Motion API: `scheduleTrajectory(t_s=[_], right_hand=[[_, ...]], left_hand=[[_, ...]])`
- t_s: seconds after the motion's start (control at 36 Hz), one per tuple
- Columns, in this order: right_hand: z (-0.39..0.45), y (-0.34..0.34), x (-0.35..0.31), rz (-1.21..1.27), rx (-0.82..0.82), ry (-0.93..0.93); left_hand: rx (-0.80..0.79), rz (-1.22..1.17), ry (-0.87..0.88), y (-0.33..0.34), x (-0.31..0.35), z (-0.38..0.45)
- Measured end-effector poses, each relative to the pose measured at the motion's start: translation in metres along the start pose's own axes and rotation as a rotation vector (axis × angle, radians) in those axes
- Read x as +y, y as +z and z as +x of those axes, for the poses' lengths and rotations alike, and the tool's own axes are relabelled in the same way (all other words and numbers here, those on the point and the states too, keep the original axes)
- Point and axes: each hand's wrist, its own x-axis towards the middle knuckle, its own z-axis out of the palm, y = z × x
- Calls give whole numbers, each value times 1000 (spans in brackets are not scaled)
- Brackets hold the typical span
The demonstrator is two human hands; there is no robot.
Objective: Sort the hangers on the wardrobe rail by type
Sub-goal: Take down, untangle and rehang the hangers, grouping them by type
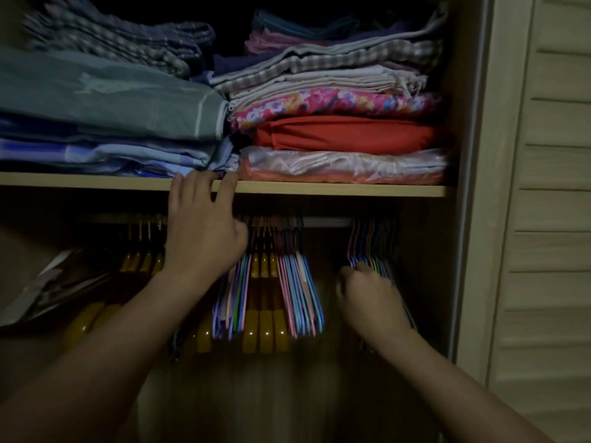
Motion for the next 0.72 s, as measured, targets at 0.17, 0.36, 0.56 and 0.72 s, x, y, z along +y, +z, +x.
scheduleTrajectory(t_s=[0.17, 0.36, 0.56, 0.72], right_hand=[[15, 24, -25, 645, -350, 271], [17, 40, -27, 879, -405, 440], [17, 44, -24, 914, -376, 468], [12, 48, -20, 836, -277, 420]], left_hand=[[-8, 7, 15, -1, -2, -1], [-13, 4, 18, -2, -3, -2], [-15, 3, 5, -1, -1, -2], [-22, 10, 8, -1, -2, -1]])
